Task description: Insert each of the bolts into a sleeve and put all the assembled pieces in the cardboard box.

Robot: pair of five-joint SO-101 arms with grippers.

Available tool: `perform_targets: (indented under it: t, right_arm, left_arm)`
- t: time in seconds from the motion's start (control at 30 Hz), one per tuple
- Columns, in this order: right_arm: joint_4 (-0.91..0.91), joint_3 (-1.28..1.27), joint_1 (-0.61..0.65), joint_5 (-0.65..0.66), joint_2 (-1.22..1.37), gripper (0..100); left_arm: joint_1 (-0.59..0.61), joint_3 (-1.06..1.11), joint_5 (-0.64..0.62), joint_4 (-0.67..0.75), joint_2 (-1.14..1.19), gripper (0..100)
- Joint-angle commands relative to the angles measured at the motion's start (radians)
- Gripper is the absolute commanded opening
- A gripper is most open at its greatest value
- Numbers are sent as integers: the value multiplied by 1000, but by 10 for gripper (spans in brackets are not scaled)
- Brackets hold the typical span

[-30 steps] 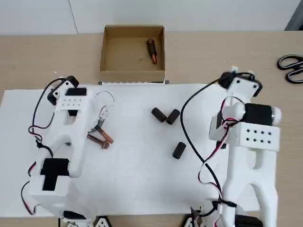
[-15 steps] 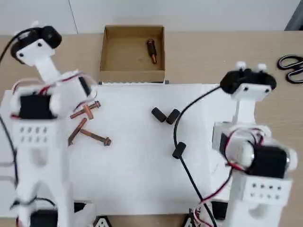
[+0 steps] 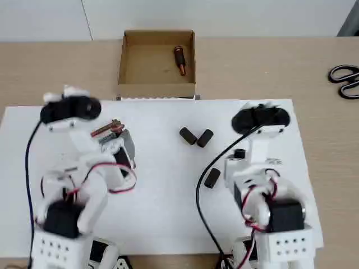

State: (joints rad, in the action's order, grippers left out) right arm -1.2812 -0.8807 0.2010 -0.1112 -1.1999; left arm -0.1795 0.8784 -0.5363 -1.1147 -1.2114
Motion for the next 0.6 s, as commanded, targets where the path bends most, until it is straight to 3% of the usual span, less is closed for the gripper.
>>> perform_targets:
  t: [0.0, 0.3, 0.57]
  right_arm:
    - [111, -77, 94, -6, -96, 3]
    - [245, -339, 351, 6, -326, 3]
    - [251, -531, 549, 201, -628, 3]
  left_arm:
    - [-8, 119, -3, 81, -183, 5]
    - [-14, 292, -80, 84, -422, 5]
    - [-17, 380, -127, 86, -617, 5]
